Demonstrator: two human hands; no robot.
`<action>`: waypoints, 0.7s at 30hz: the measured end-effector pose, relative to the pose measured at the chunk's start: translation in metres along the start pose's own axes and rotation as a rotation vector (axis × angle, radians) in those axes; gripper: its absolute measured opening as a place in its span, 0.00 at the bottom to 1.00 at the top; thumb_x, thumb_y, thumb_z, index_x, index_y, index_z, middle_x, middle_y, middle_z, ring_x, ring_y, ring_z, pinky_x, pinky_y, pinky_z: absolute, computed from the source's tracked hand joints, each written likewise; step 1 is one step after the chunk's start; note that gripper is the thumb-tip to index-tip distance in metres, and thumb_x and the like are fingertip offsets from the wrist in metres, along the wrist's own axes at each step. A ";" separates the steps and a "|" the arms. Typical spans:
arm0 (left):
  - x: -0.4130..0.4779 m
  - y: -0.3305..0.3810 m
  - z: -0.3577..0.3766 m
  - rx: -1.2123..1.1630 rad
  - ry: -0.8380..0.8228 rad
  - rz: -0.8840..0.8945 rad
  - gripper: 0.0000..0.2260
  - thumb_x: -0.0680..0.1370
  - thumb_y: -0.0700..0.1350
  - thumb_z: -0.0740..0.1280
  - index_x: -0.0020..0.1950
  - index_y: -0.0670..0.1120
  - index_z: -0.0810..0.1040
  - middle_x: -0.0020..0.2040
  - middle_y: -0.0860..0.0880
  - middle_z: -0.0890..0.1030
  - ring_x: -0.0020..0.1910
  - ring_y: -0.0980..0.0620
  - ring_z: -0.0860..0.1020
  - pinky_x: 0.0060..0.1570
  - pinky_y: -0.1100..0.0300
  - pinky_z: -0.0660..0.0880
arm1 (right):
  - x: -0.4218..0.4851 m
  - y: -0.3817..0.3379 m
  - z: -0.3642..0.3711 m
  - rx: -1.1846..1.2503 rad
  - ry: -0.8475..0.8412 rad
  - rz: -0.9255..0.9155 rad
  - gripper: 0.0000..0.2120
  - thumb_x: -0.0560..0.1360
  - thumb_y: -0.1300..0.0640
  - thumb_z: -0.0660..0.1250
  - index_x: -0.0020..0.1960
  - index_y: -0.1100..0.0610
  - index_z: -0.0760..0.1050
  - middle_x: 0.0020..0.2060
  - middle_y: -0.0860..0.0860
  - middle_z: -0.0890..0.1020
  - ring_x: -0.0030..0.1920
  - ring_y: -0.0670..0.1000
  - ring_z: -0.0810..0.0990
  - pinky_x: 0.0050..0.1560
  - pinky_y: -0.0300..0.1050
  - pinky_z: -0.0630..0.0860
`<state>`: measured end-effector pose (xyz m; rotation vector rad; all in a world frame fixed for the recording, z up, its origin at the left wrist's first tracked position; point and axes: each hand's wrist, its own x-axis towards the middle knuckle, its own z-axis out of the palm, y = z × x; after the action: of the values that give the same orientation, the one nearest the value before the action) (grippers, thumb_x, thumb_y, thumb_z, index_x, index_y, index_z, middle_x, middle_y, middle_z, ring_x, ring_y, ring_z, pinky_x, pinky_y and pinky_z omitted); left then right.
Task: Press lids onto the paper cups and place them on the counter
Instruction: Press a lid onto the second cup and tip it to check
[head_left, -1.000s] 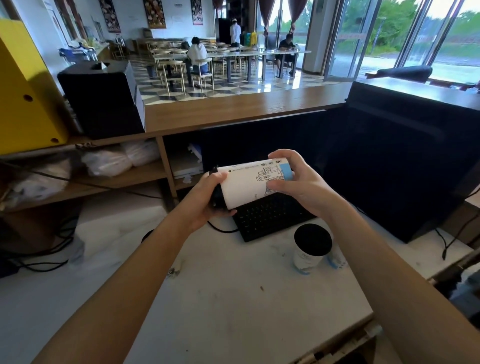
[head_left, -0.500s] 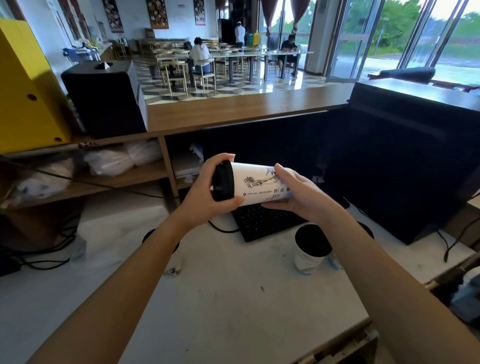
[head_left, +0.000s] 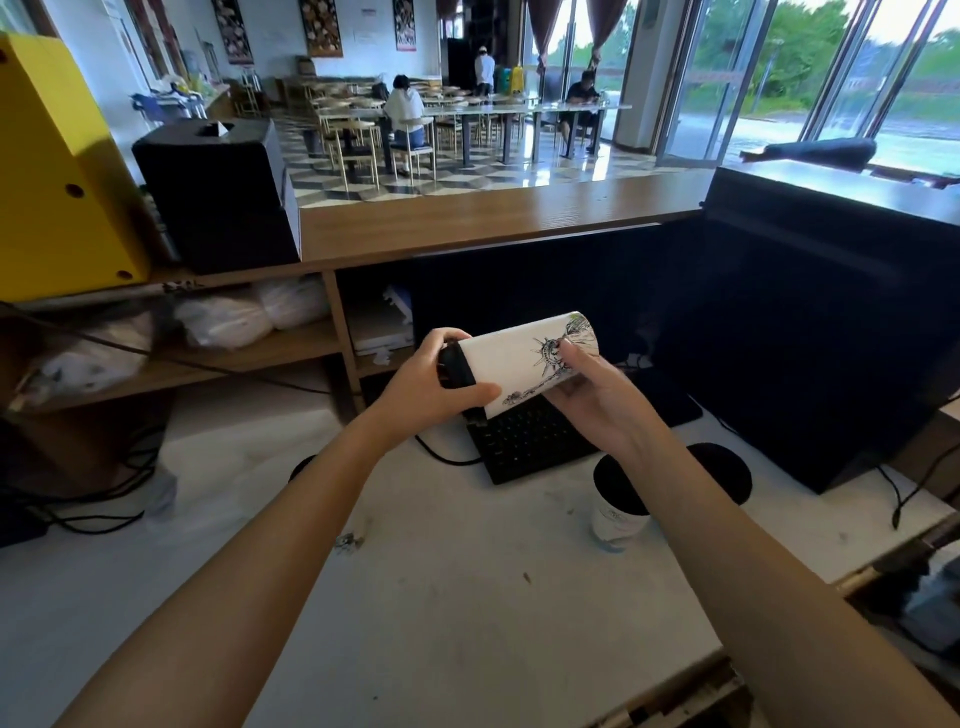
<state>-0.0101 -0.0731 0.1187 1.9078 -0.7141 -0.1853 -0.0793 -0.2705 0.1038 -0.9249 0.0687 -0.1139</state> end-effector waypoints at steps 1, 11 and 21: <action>0.000 -0.001 0.004 -0.013 0.011 0.004 0.24 0.70 0.47 0.74 0.62 0.50 0.67 0.54 0.55 0.74 0.52 0.57 0.75 0.41 0.67 0.75 | 0.001 0.005 0.001 0.096 0.031 0.013 0.17 0.73 0.58 0.66 0.61 0.61 0.72 0.53 0.55 0.80 0.55 0.51 0.78 0.62 0.46 0.75; 0.027 -0.005 0.014 0.090 -0.033 -0.068 0.35 0.70 0.54 0.74 0.70 0.48 0.61 0.62 0.51 0.70 0.56 0.53 0.72 0.42 0.65 0.72 | 0.032 -0.021 0.029 -0.084 0.188 -0.105 0.09 0.75 0.59 0.67 0.54 0.60 0.76 0.47 0.53 0.82 0.47 0.49 0.81 0.49 0.41 0.79; 0.075 0.000 0.007 0.216 -0.011 0.013 0.37 0.69 0.56 0.73 0.72 0.45 0.61 0.66 0.48 0.71 0.61 0.51 0.72 0.57 0.57 0.71 | 0.059 -0.071 0.066 -0.724 0.135 -0.254 0.21 0.66 0.57 0.76 0.57 0.60 0.77 0.52 0.54 0.83 0.51 0.52 0.82 0.53 0.46 0.80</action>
<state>0.0475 -0.1200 0.1296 2.1078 -0.7789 -0.1138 -0.0187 -0.2678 0.2001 -1.6473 0.1210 -0.4055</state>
